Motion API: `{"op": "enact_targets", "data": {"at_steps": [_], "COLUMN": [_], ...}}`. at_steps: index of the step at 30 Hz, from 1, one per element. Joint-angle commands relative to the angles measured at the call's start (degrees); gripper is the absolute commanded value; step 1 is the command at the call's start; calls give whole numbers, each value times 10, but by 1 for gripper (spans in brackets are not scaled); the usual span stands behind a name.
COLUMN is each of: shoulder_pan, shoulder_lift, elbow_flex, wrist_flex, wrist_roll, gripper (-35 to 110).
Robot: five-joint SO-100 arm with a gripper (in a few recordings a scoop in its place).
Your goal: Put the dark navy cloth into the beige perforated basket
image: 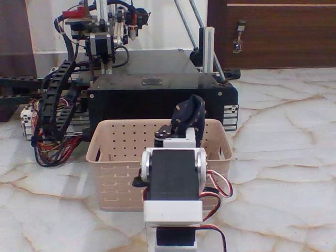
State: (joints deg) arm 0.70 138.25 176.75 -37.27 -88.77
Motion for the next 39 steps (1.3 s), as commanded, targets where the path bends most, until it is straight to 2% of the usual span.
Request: {"op": "enact_targets", "data": {"at_steps": [1, 17, 23, 32, 39], "shoulder_pan": [-13, -22, -33, -48, -75], "shoulder_lift": [9, 8, -5, -97, -259], "elbow_flex": [-1, -17, -138, -431, -675], "wrist_flex": [0, -5, 86, 304, 401], "wrist_roll": [24, 32, 58, 117, 258], "gripper": [0, 0, 0, 0, 0]}}
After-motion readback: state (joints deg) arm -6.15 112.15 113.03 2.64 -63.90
